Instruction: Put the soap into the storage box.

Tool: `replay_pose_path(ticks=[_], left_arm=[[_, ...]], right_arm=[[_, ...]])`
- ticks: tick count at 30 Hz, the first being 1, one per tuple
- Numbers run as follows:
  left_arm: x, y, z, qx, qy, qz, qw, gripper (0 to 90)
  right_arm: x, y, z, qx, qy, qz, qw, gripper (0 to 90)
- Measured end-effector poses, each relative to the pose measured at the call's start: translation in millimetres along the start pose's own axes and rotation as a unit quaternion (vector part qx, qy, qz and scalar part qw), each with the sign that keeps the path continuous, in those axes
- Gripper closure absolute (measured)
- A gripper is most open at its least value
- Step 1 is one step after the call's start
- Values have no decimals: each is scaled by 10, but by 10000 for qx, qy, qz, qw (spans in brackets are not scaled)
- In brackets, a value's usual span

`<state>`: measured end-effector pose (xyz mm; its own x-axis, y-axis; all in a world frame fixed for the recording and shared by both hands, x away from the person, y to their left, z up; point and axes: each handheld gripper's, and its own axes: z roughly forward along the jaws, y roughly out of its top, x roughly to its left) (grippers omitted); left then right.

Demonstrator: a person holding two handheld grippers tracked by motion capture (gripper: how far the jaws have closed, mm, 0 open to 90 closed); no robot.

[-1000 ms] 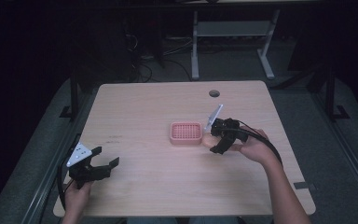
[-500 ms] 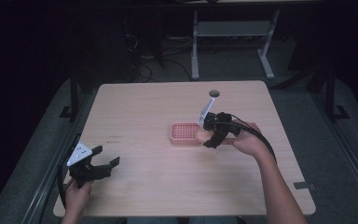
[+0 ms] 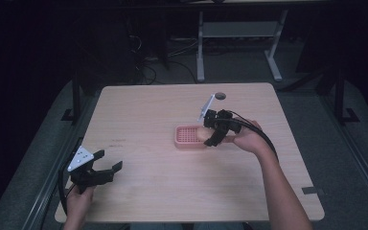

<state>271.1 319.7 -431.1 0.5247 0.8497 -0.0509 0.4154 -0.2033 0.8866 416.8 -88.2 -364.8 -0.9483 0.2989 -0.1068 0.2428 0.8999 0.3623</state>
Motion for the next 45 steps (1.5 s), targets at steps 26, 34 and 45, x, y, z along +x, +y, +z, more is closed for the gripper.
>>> replay_pose_path(ticks=[26,34,45], left_arm=[[0,4,2,-17,-16,25,10000,143],[2,0,-4,-31,-8,-10,10000,143],[-1,5,-9,-31,4,27,10000,143]], right_arm=[[-190,396,38,-10,212,-135,9997,320],[-233,497,137,97,227,-155,9996,320],[-315,528,383,270,346,-95,9990,320]])
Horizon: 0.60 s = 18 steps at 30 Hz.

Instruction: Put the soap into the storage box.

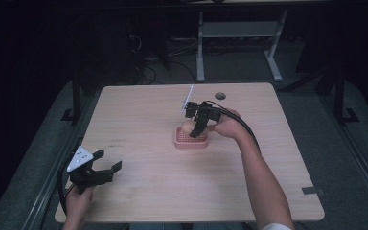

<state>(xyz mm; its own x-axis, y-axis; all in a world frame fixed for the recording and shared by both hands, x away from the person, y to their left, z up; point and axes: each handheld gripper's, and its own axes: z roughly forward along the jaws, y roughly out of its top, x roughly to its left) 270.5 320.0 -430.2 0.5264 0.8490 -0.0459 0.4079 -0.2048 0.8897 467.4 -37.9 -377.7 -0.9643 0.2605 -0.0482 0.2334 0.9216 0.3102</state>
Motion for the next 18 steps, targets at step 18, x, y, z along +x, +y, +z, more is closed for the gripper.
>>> replay_pose_path(ticks=[18], left_arm=[[3,-1,-13,19,24,-6,10000,143]], right_arm=[[-59,62,276,243,177,38,9995,319]])
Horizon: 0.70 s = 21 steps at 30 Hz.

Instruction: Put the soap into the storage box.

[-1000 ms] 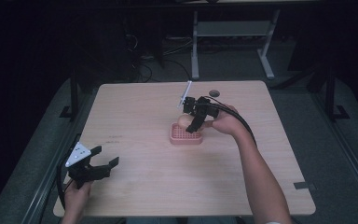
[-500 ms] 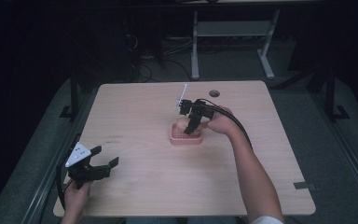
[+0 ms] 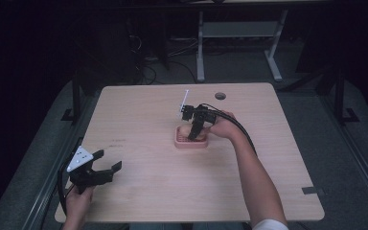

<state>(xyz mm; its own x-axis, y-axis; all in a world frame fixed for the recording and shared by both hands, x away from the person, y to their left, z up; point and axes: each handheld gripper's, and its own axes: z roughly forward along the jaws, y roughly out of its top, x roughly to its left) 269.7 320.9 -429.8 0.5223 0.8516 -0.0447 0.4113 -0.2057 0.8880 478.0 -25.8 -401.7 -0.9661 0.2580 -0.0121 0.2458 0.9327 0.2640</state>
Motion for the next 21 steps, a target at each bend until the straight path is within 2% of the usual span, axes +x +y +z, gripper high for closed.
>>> replay_pose_path(ticks=[21], left_arm=[[6,-5,-11,14,14,18,10000,143]], right_arm=[[-9,23,89,101,6,-11,9999,317]])
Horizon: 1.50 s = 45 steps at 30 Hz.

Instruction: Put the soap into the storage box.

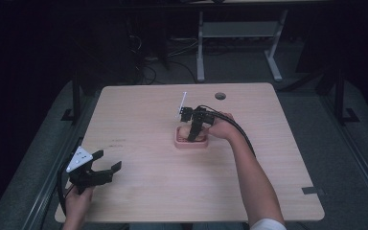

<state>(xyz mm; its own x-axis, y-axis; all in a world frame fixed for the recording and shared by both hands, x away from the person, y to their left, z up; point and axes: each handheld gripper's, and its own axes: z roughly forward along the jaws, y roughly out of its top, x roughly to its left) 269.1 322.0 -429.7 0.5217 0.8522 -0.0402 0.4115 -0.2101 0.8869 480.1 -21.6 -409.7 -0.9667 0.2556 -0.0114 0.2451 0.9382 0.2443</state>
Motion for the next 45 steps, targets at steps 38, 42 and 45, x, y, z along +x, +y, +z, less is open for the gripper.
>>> replay_pose_path(ticks=[38,42,45], left_arm=[[-7,2,-5,-29,2,-4,10000,143],[-15,2,-2,-45,2,-20,10000,143],[-11,0,-1,-45,2,-19,10000,143]], right_arm=[[-5,-28,-148,-265,-20,96,9996,316],[-9,-63,-179,-297,-49,182,9994,303],[-9,-101,-200,-327,-61,235,9992,295]])
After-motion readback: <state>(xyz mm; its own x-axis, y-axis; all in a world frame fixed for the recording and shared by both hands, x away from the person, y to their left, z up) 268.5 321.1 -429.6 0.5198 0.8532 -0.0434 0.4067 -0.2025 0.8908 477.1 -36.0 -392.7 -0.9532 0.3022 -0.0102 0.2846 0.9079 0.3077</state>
